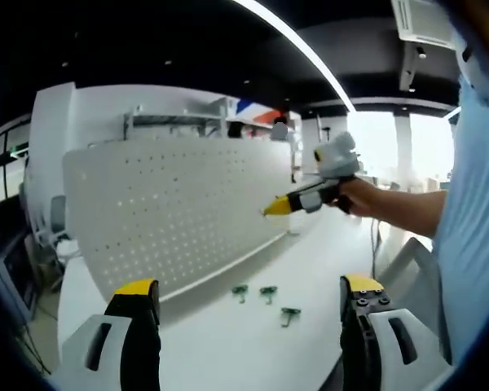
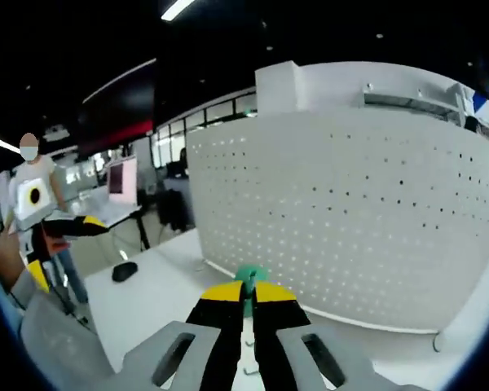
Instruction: Insert the hook assembly into the mounting plate slot until the hook locks in place.
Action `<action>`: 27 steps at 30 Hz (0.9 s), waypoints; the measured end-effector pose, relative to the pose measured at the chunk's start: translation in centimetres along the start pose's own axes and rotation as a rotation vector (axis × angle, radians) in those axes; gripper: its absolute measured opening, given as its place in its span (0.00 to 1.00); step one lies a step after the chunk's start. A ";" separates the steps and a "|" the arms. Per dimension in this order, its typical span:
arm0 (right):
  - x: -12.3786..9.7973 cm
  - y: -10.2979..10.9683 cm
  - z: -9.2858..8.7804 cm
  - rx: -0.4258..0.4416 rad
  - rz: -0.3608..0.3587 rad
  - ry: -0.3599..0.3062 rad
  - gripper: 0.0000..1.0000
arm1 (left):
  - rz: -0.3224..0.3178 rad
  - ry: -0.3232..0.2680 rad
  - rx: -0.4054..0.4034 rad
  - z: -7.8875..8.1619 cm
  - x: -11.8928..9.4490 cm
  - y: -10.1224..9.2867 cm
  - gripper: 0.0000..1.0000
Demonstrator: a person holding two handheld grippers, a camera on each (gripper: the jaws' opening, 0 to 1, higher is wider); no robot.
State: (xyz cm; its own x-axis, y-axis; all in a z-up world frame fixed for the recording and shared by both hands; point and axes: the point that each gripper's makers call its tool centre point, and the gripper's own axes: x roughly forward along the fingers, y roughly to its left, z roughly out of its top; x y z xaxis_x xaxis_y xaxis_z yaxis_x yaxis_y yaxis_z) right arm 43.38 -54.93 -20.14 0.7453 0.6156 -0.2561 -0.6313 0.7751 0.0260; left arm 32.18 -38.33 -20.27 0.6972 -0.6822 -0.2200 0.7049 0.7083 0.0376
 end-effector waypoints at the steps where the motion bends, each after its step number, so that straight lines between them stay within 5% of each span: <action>1: -0.2 -0.2 0.2 -0.006 -0.012 -0.014 0.01 | -0.002 -0.002 0.001 0.1 0.1 0.0 0.93; 17: -2.7 -3.2 3.9 -0.095 -0.156 -0.168 0.01 | -0.019 -0.004 0.010 0.4 0.6 0.2 0.93; 27: -4.4 -2.9 6.6 -0.150 -0.189 -0.257 0.01 | -0.021 -0.009 0.008 0.5 0.7 0.2 0.93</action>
State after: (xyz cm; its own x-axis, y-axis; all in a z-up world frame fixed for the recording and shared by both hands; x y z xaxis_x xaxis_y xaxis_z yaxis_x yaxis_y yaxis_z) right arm 43.38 -58.93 -12.68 0.8696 0.4936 0.0094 -0.4872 0.8611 -0.1454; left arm 32.89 -38.77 -19.93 0.6836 -0.6983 -0.2121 0.7202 0.6926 0.0411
